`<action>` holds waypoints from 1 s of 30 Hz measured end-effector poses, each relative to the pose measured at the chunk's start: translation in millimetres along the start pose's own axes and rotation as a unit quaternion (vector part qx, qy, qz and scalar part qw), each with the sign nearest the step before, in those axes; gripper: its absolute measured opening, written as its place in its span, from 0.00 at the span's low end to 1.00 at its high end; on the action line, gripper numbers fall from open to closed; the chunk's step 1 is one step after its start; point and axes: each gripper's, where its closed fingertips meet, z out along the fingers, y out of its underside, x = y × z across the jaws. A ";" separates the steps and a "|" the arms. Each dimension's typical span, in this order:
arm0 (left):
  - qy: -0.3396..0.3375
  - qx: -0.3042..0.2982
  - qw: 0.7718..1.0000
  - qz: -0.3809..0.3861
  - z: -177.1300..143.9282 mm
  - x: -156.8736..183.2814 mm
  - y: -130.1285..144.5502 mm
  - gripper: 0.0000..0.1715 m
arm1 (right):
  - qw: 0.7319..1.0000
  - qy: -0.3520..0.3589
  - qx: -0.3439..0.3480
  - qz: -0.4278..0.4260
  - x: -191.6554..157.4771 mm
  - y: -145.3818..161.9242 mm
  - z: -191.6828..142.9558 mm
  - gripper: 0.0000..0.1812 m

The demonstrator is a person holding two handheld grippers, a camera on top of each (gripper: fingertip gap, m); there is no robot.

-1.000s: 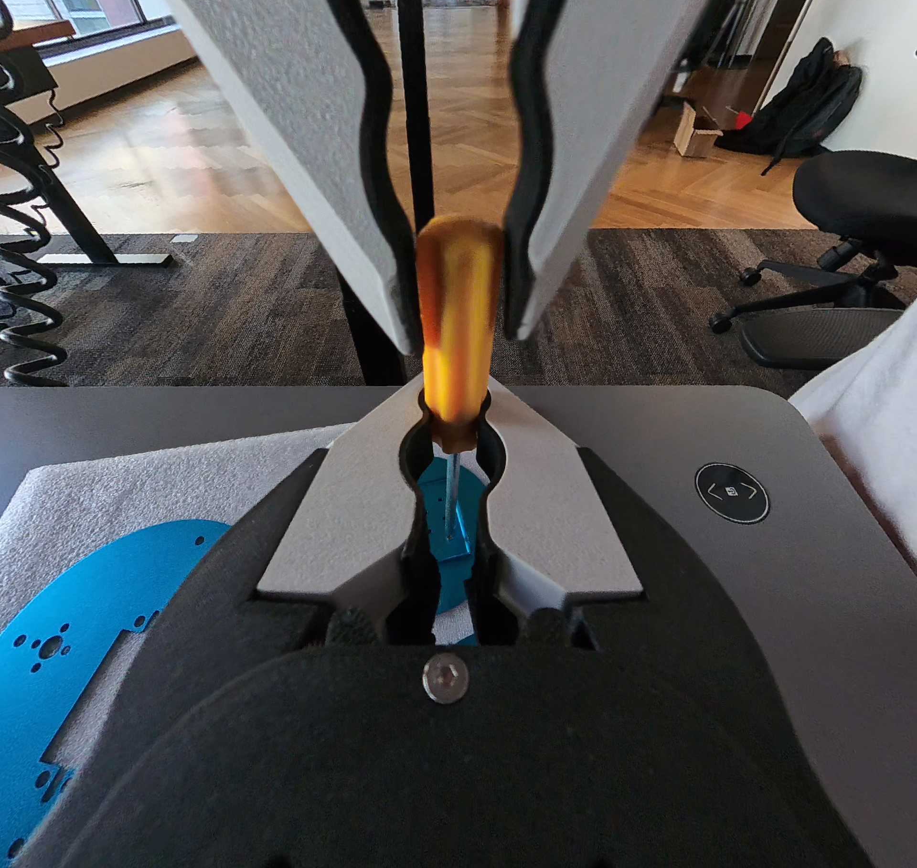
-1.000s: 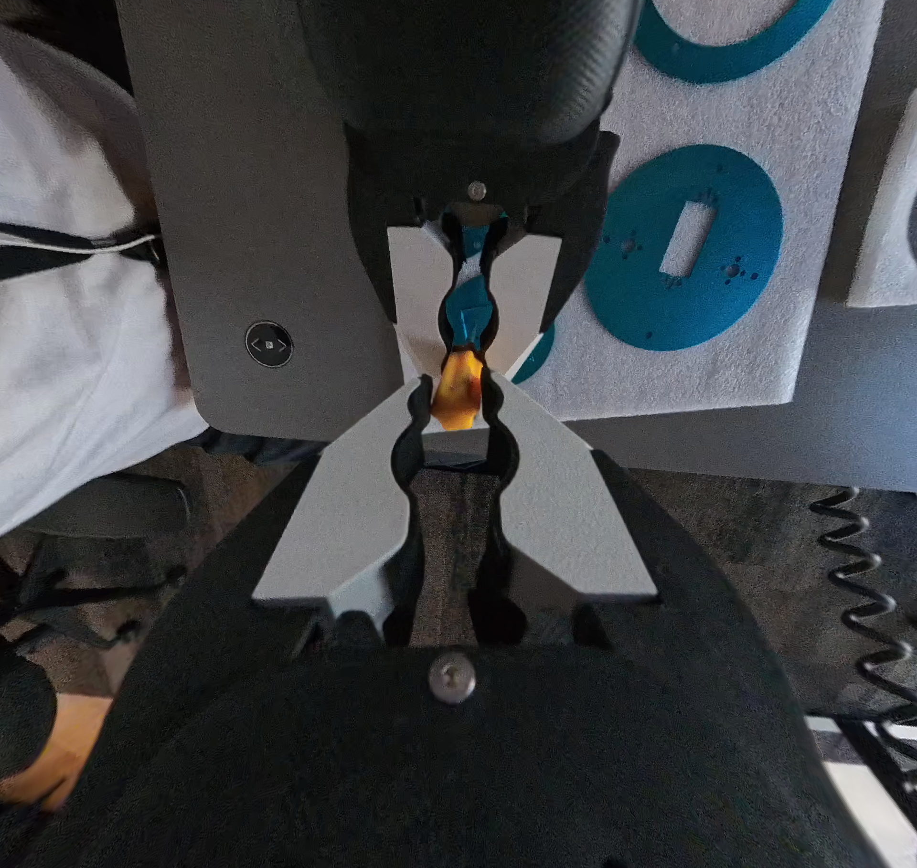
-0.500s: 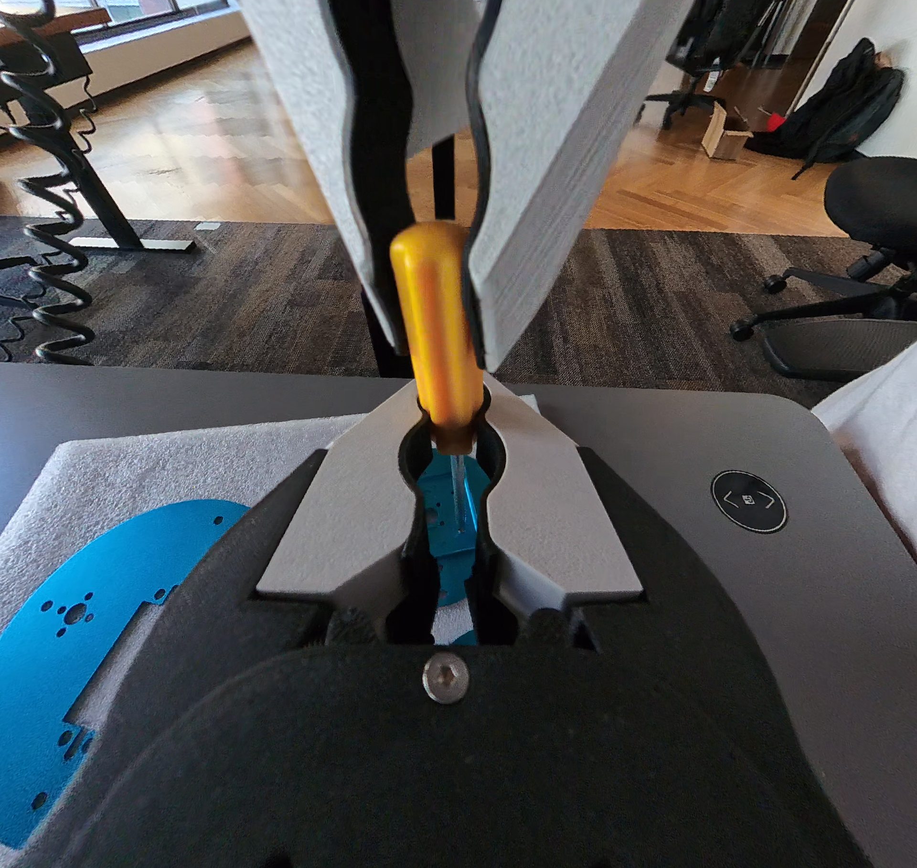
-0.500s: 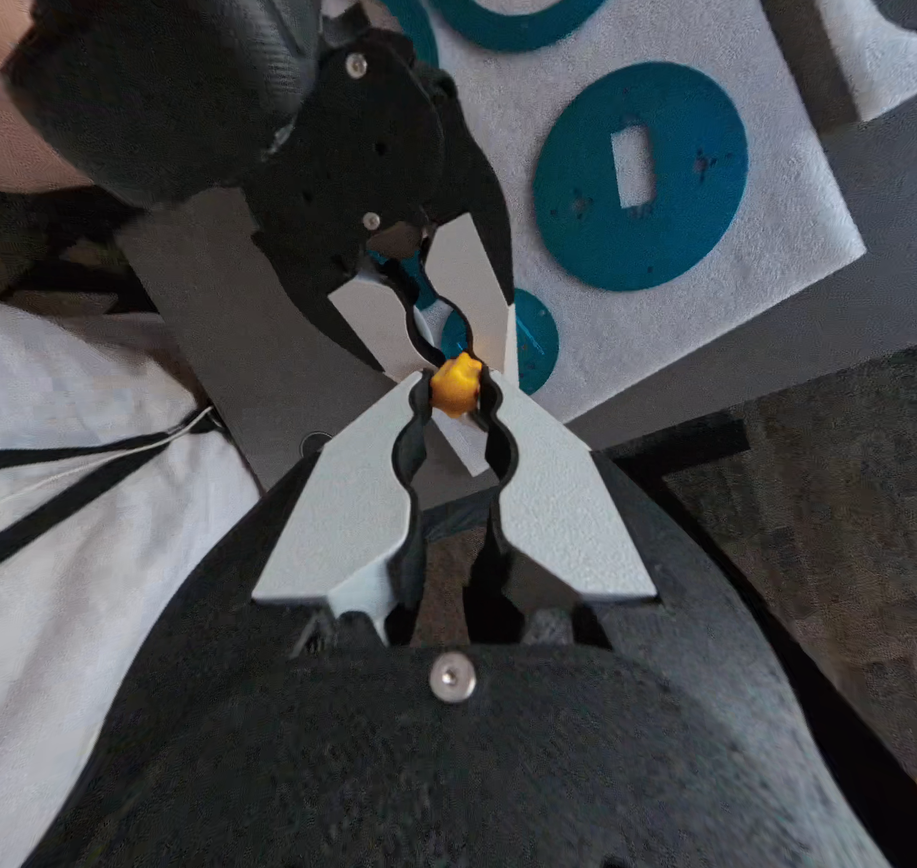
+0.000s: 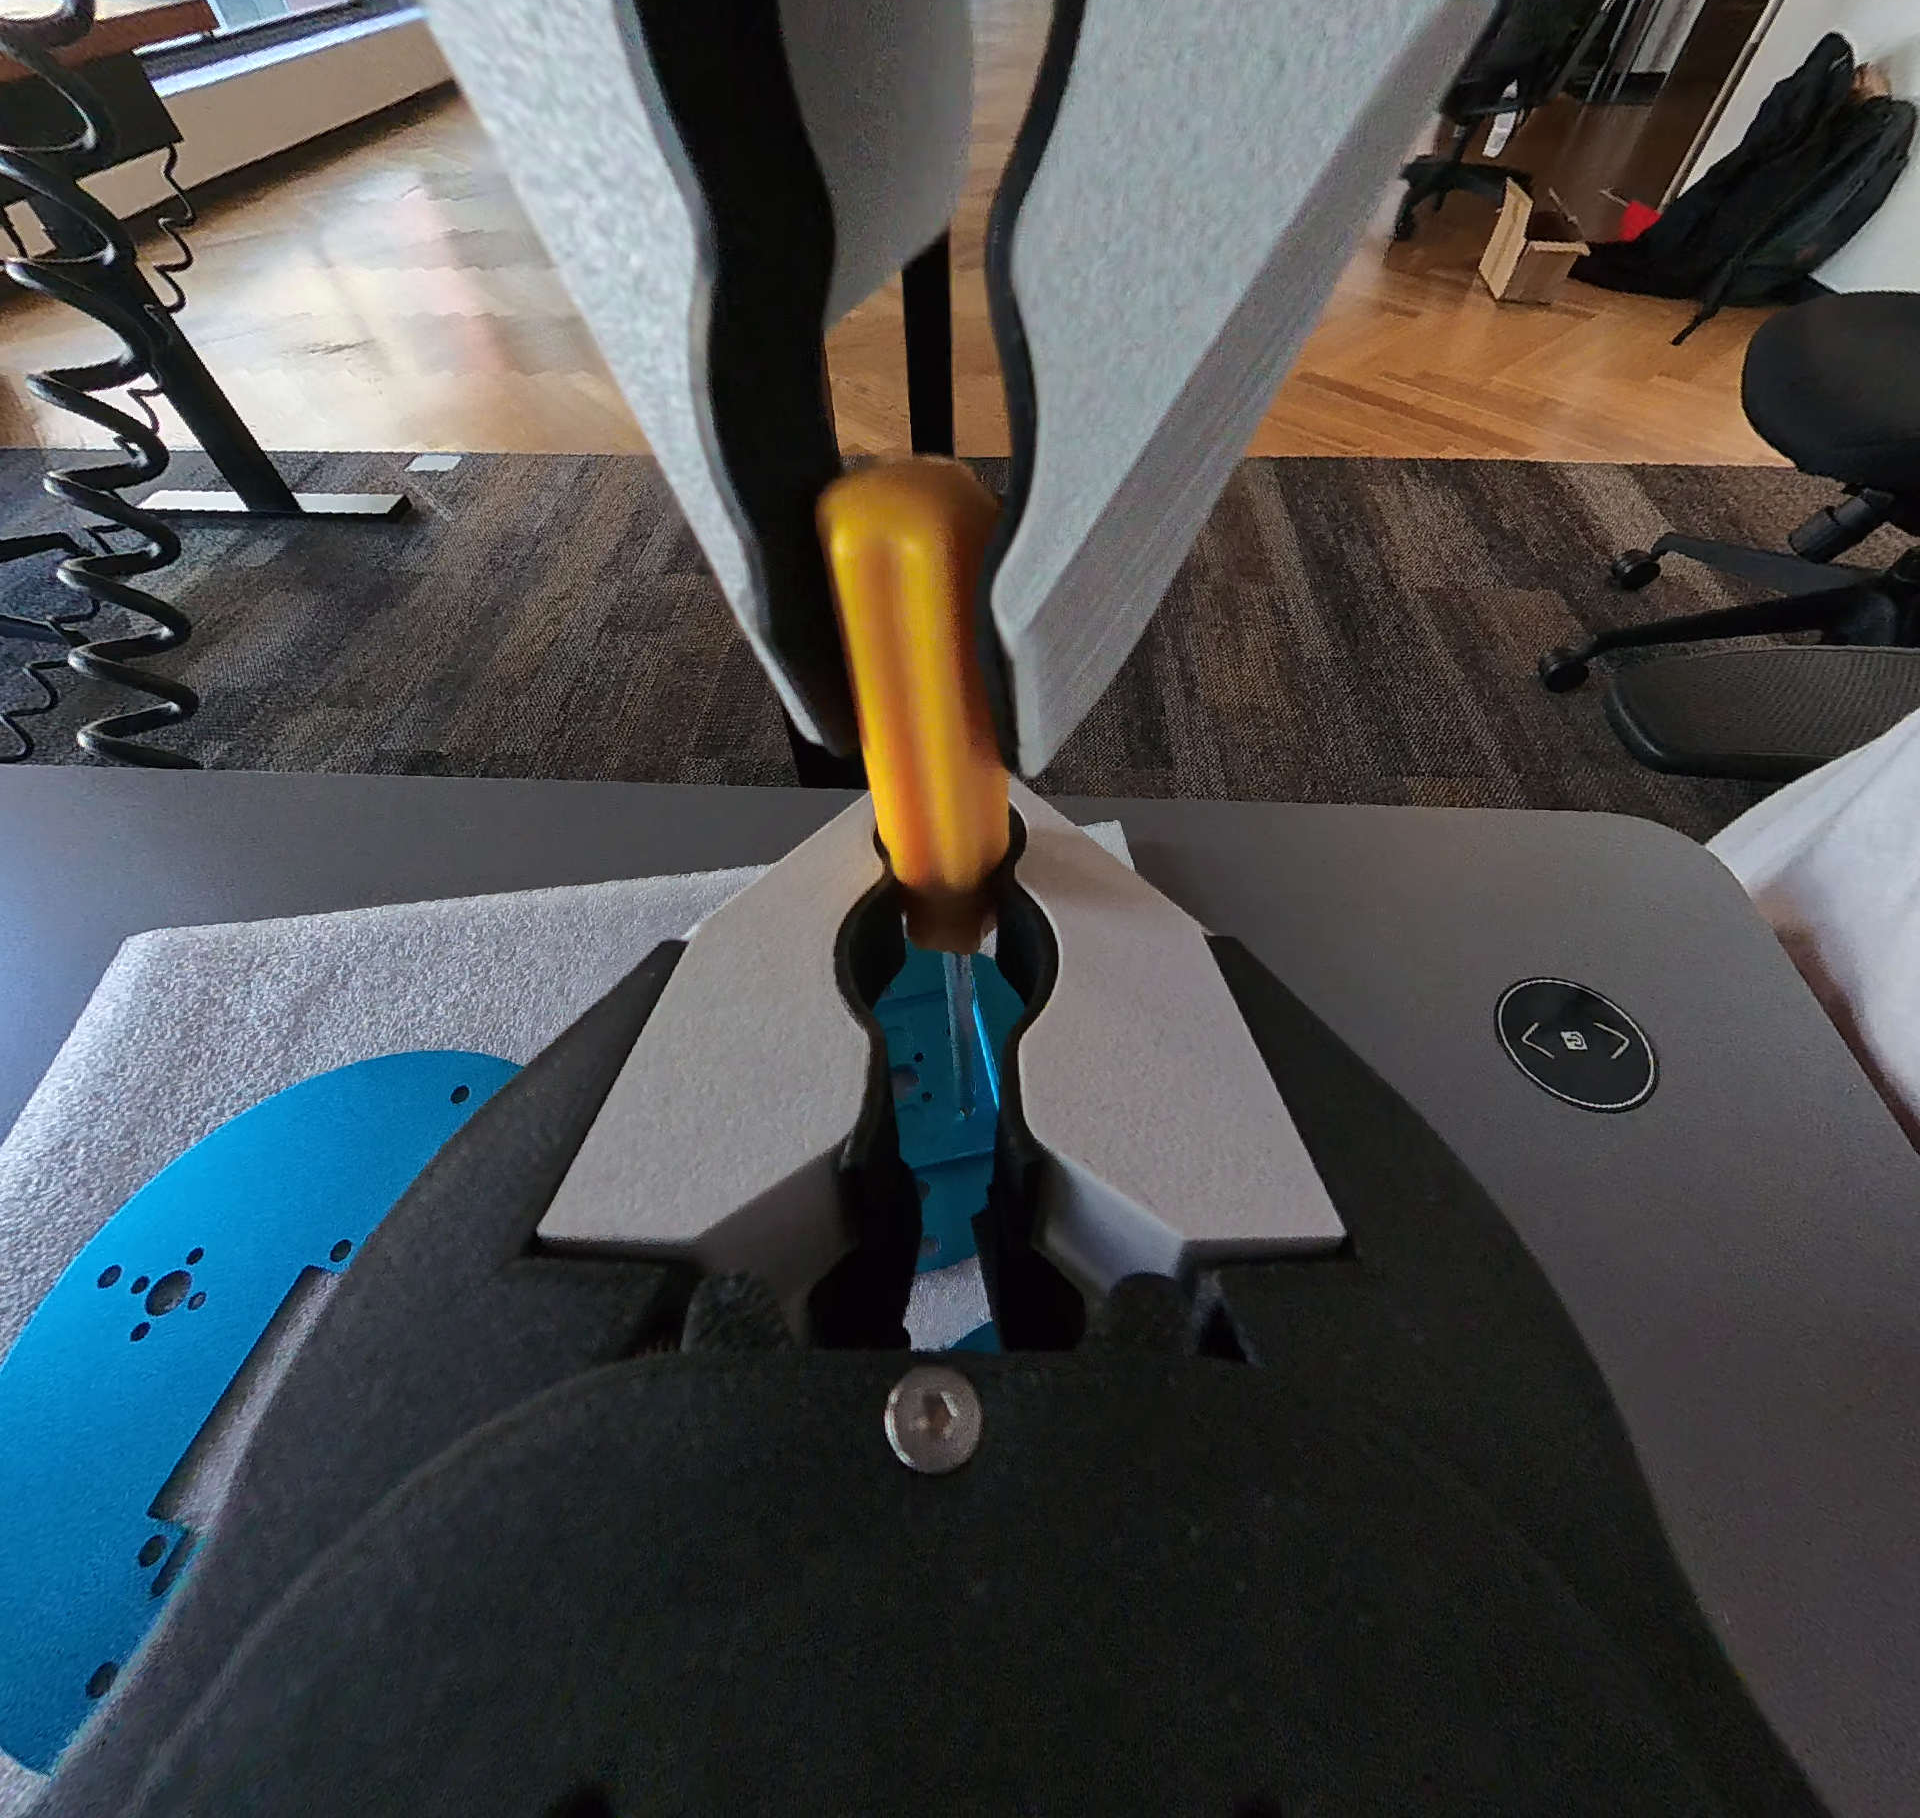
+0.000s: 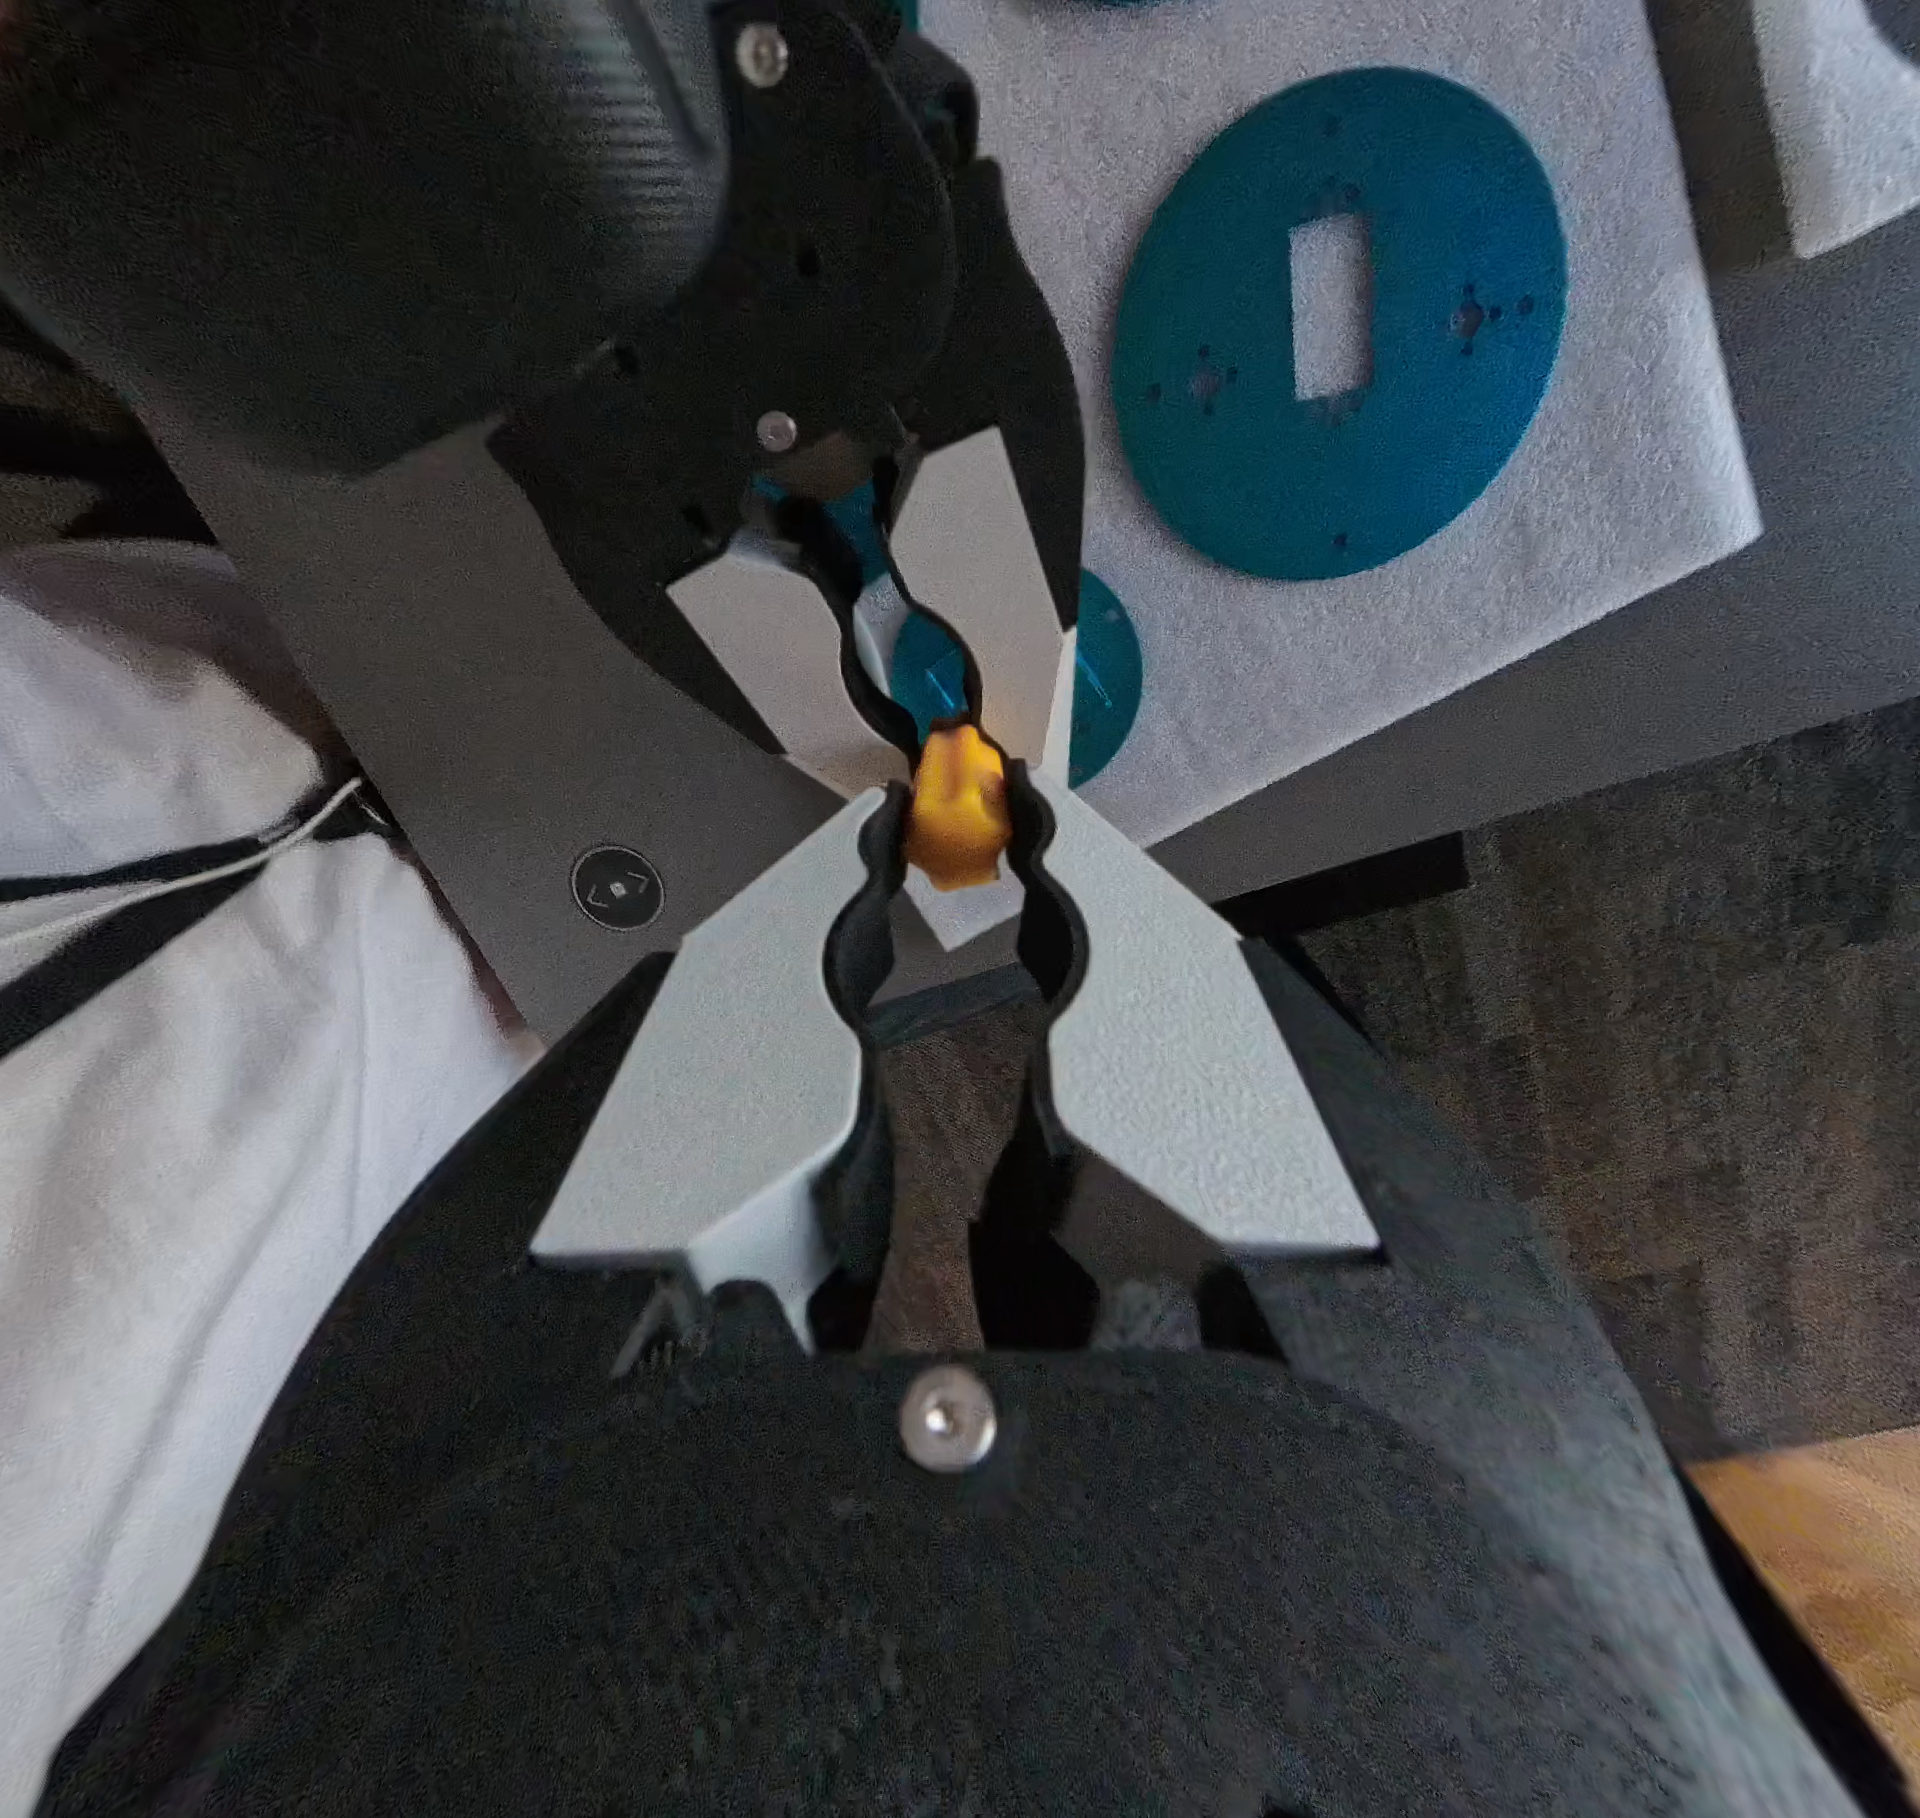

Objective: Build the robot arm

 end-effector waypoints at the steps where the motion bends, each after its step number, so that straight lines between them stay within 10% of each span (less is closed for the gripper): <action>1: 0.000 0.000 1.000 0.002 0.1 0.3 0.0 0.05 | 0.999 0.001 0.009 0.033 -0.3 1.5 0.9 0.10; 9: 0.030 0.001 0.999 0.012 2.1 9.4 -0.6 0.06 | 0.966 0.018 -0.027 -0.258 -6.2 8.7 7.9 0.10; 16: 0.009 -0.006 1.000 0.000 1.1 0.6 1.7 0.05 | 0.999 -0.011 0.011 0.043 1.5 3.4 8.9 0.10; 25: 0.027 -0.006 1.000 0.008 2.9 8.0 1.4 0.05 | 0.974 0.004 0.007 -0.227 -8.7 2.5 11.3 0.09; 30: -0.003 -0.015 1.000 0.007 2.7 -0.1 2.6 0.05 | 1.000 -0.009 0.020 -0.017 0.5 -0.8 12.3 0.10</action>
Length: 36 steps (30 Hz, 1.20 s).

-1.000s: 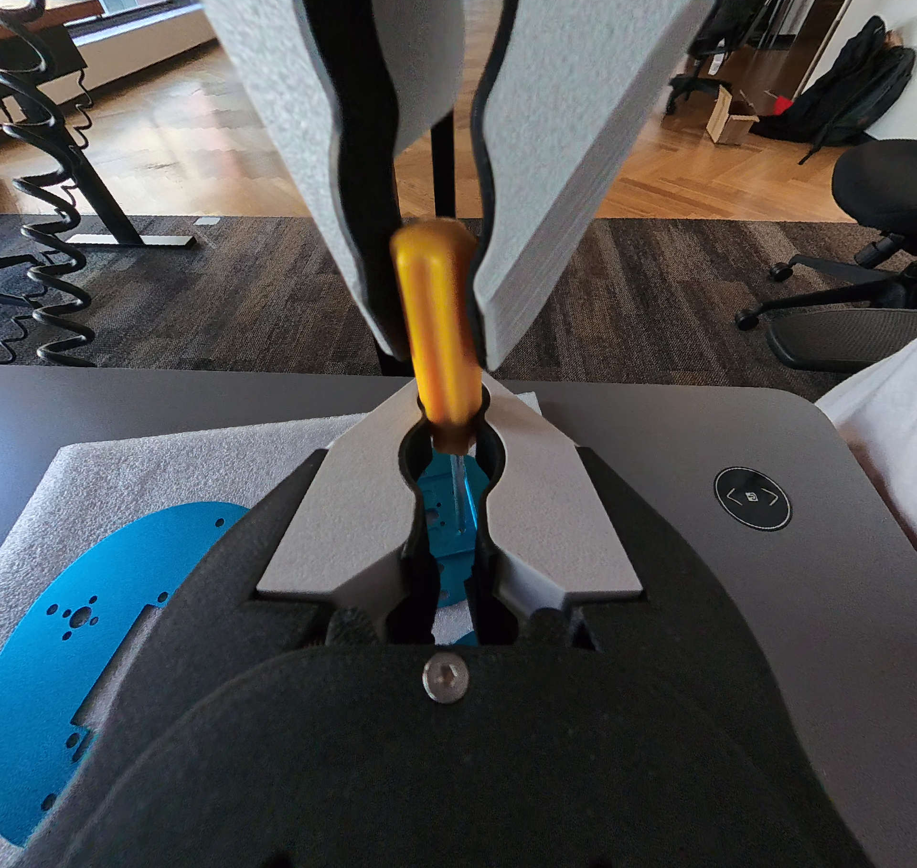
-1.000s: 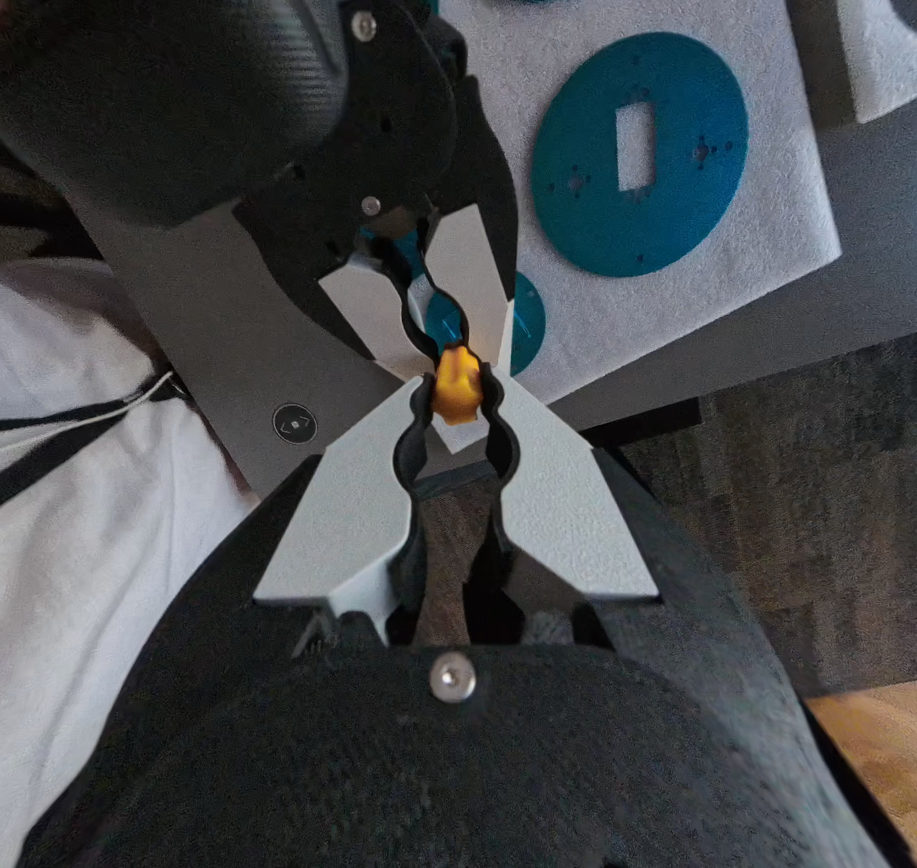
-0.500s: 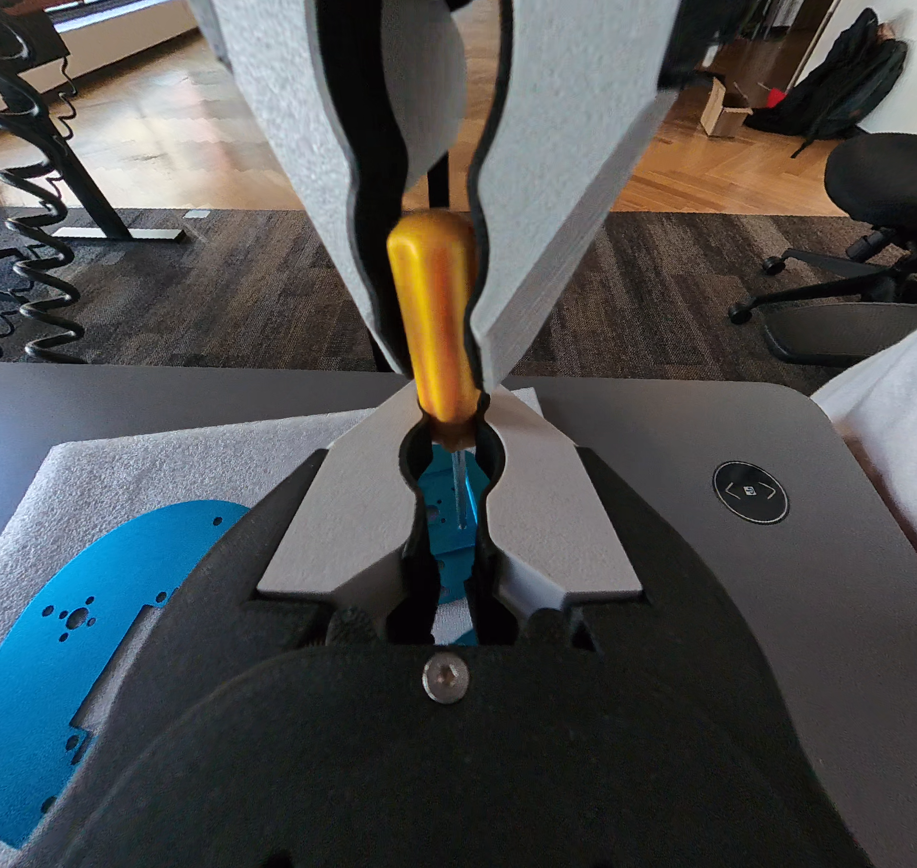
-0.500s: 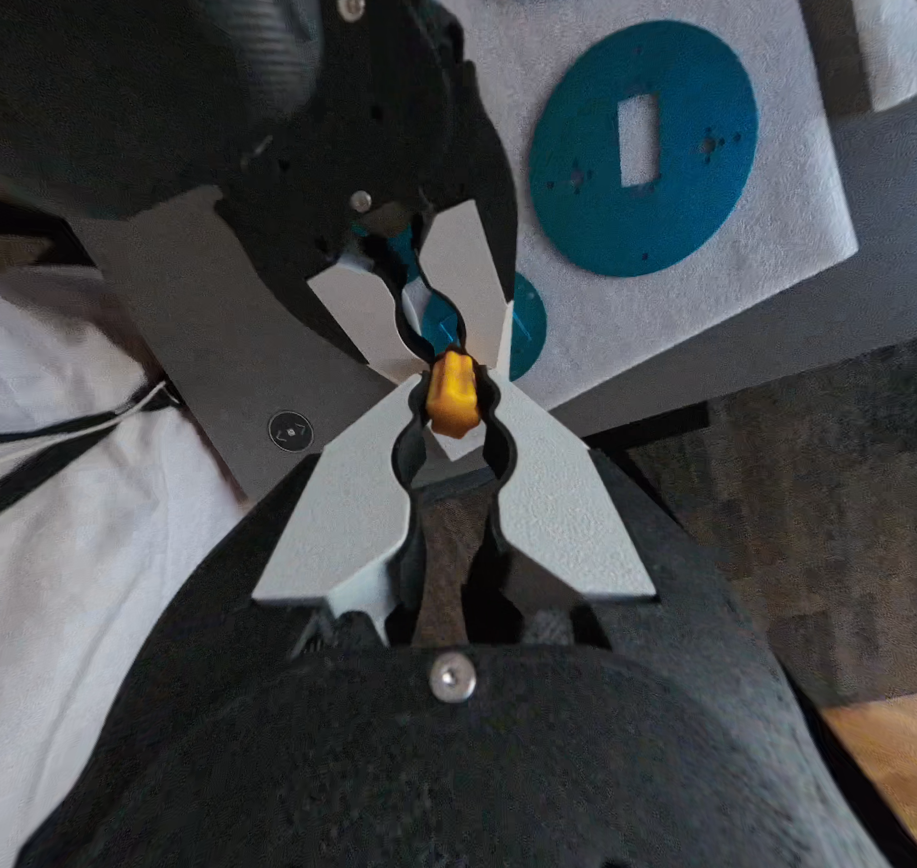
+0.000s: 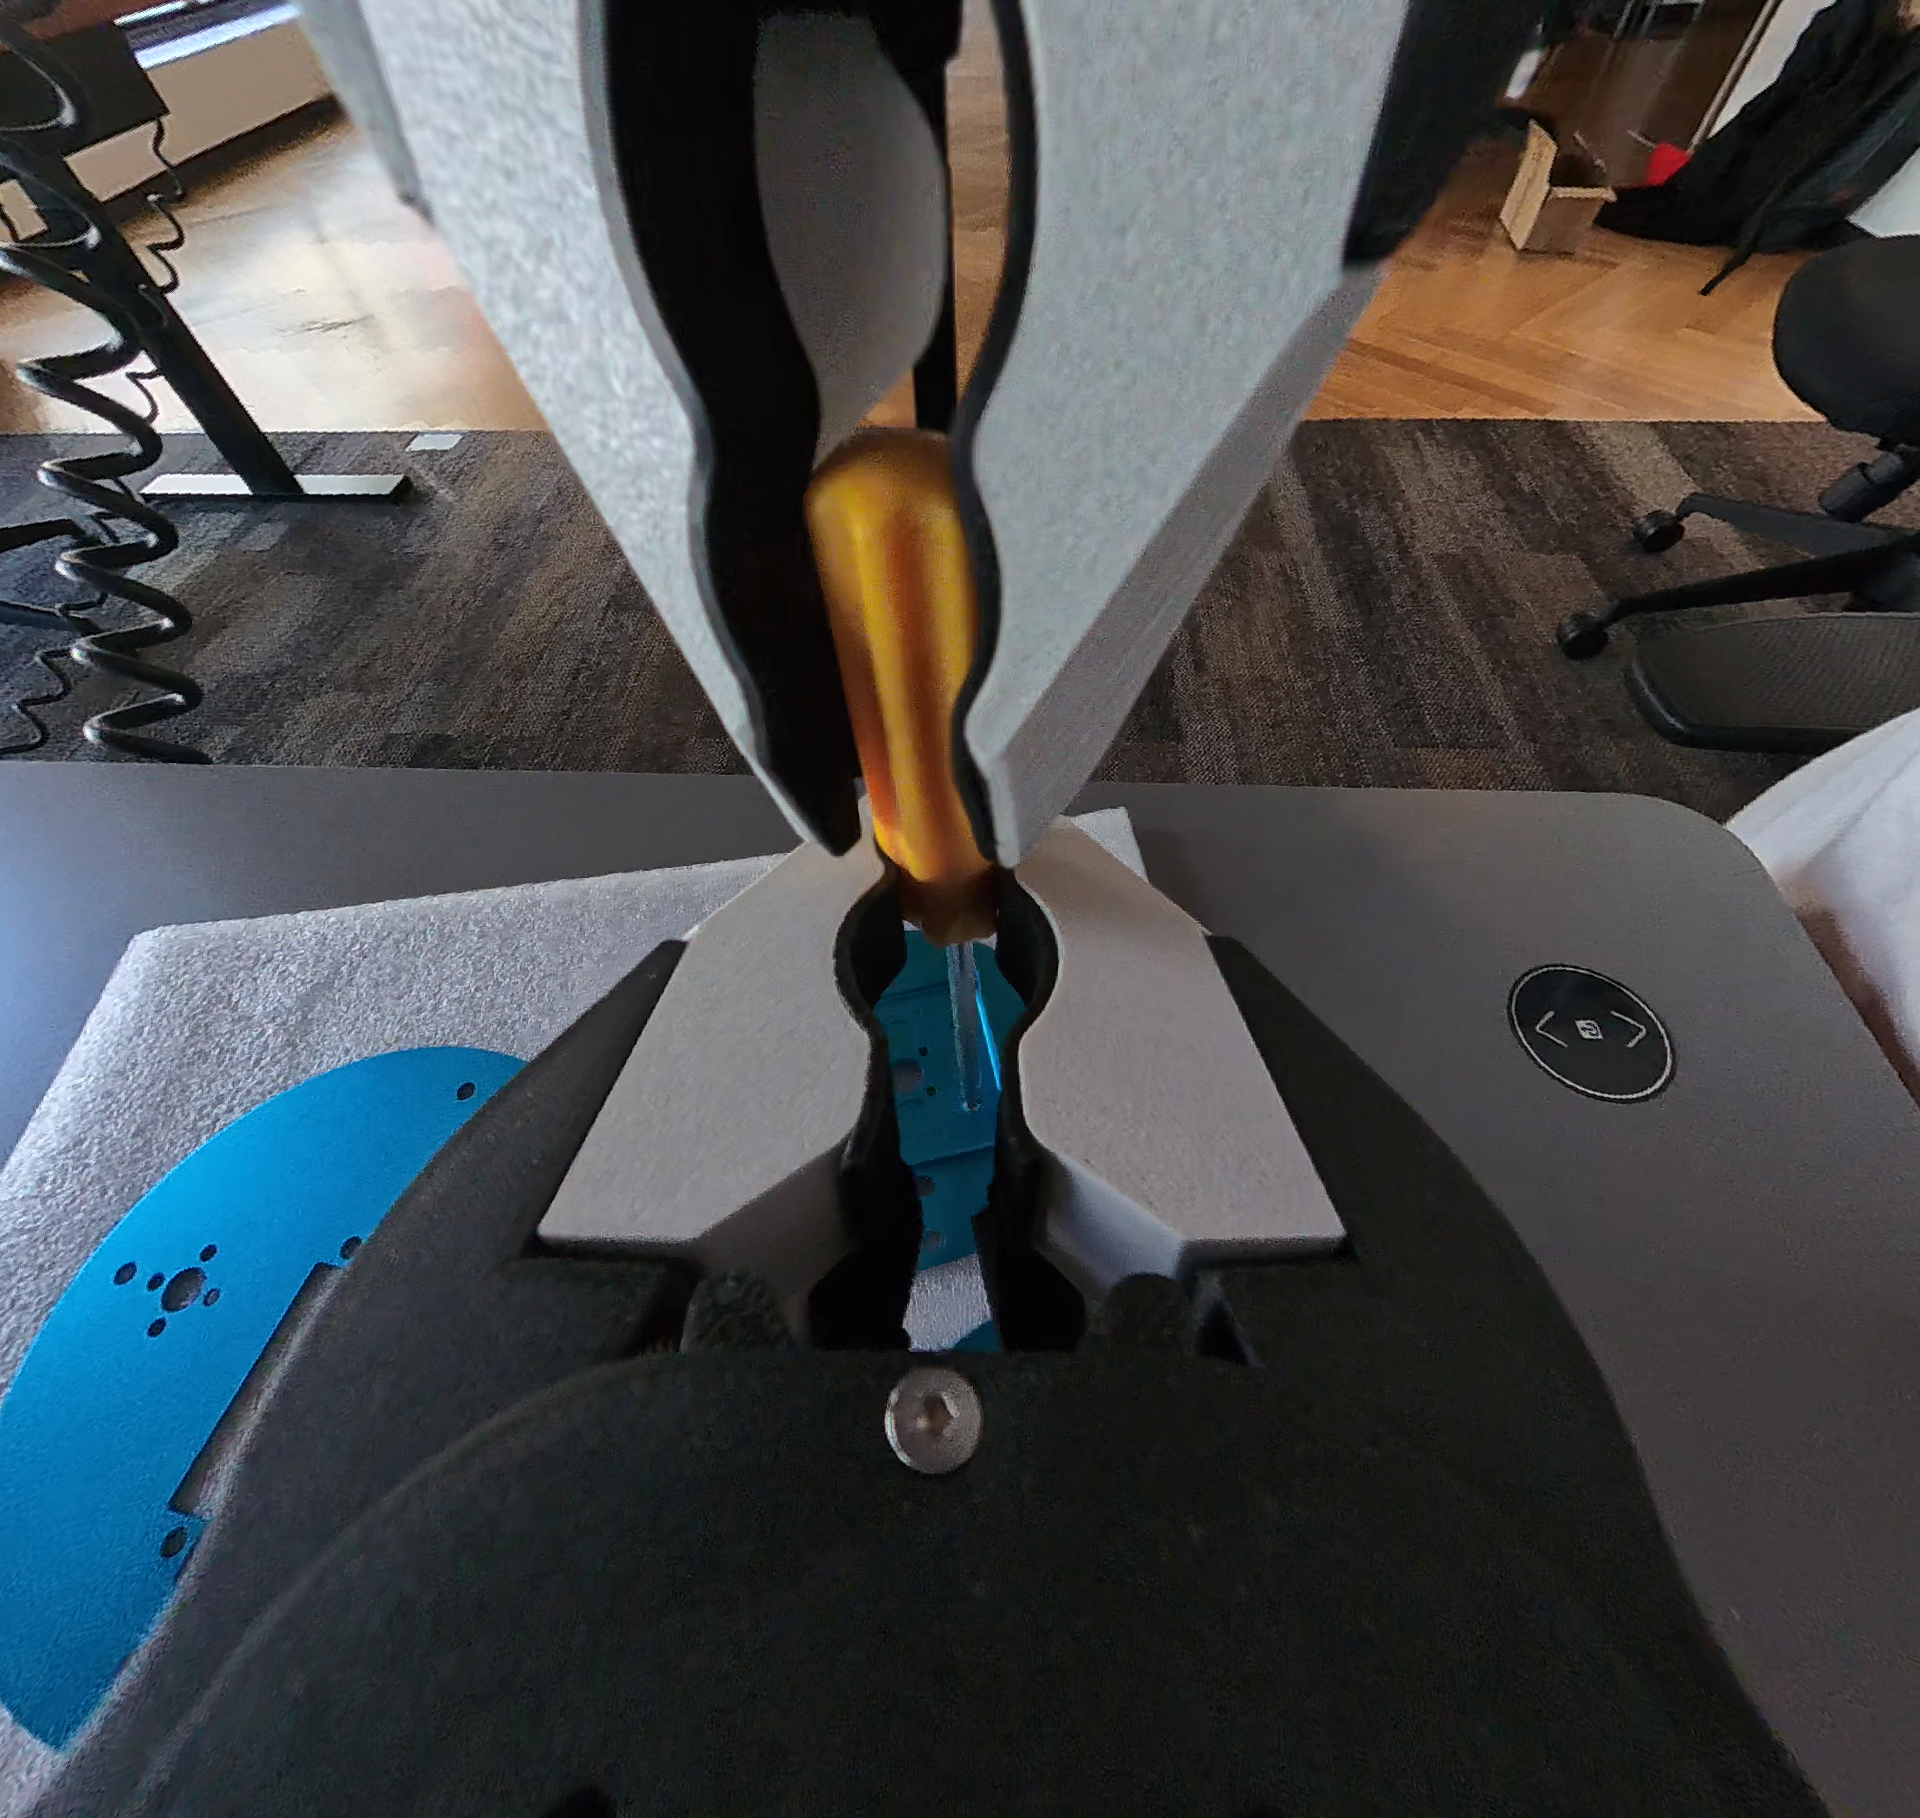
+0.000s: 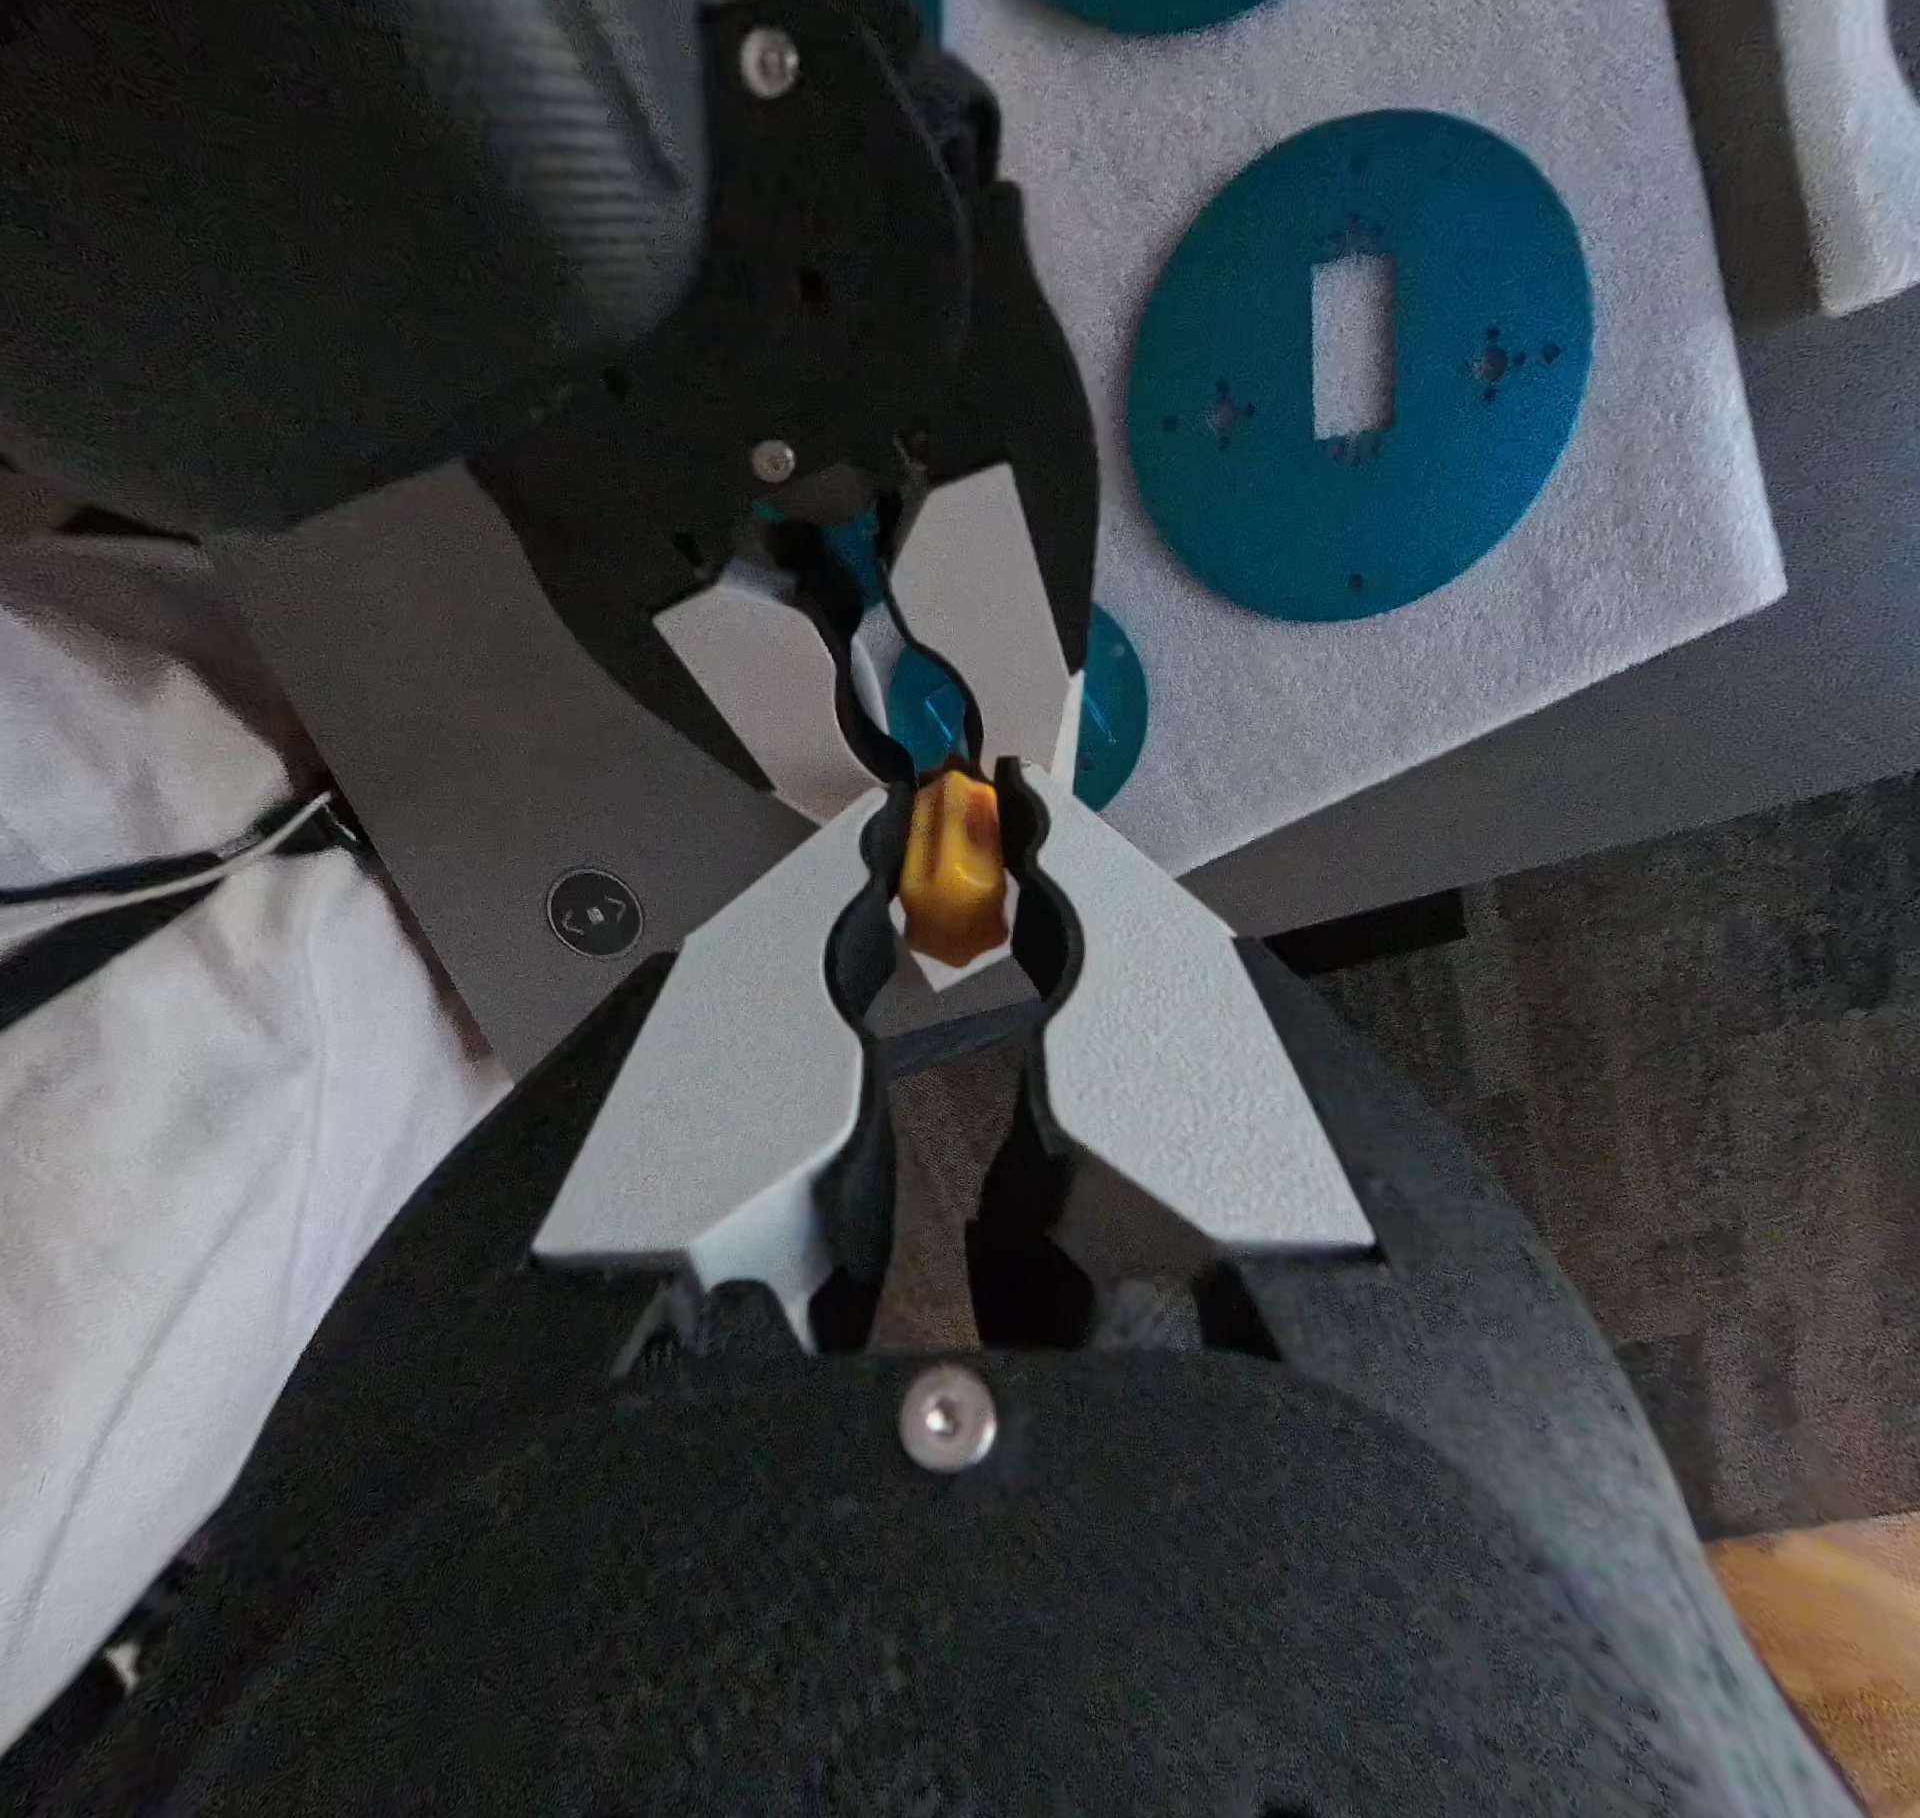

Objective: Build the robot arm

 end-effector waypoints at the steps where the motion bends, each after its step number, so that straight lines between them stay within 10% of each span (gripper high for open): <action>1: -0.001 0.001 1.000 -0.002 -0.2 -0.8 0.1 0.05 | 0.999 0.003 0.012 0.044 1.1 -0.6 0.1 0.10; 10: 0.016 0.005 1.000 -0.002 -1.2 2.6 0.0 0.05 | 0.985 0.029 -0.032 -0.165 -2.2 6.9 0.7 0.11; 18: -0.004 -0.005 1.000 -0.006 -0.2 -3.5 1.4 0.05 | 0.995 -0.006 0.016 0.100 2.0 6.2 2.1 0.10; 26: 0.007 -0.003 1.000 0.002 -0.7 1.2 1.5 0.05 | 0.991 0.016 0.006 -0.131 -4.4 -2.2 -2.9 0.11; 36: -0.015 -0.014 1.000 0.013 1.8 -1.2 1.9 0.06 | 0.991 0.005 0.017 0.134 -0.7 5.0 -1.3 0.10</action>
